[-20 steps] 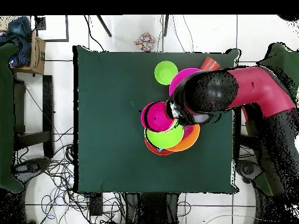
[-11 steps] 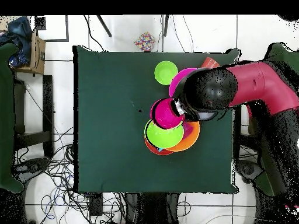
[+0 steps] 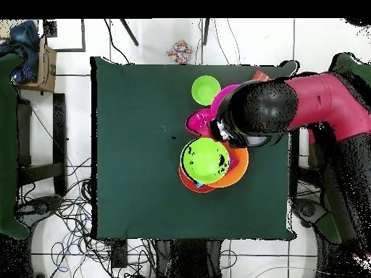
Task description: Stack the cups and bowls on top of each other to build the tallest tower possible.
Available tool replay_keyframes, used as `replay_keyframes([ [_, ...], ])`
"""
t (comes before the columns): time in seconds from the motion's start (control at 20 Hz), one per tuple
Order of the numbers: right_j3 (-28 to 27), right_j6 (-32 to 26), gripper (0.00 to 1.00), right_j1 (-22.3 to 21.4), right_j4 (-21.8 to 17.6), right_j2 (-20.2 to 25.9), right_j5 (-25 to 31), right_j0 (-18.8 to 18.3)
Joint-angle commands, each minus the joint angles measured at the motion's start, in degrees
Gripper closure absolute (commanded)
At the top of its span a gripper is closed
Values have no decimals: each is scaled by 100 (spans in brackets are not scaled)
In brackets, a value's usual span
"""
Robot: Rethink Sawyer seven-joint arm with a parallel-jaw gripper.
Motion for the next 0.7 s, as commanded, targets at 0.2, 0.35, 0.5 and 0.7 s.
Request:
replay_keyframes([
  [0.2, -160, -1808, 0, 73, -143, -11, -159, 128],
  [0.35, -195, -1839, 0, 73, -96, -1, -95, 104],
  [0.5, -211, -1838, 0, 94, -95, -18, -89, 95],
  [0.7, -519, -1739, 0, 236, -124, -159, 75, 295],
])
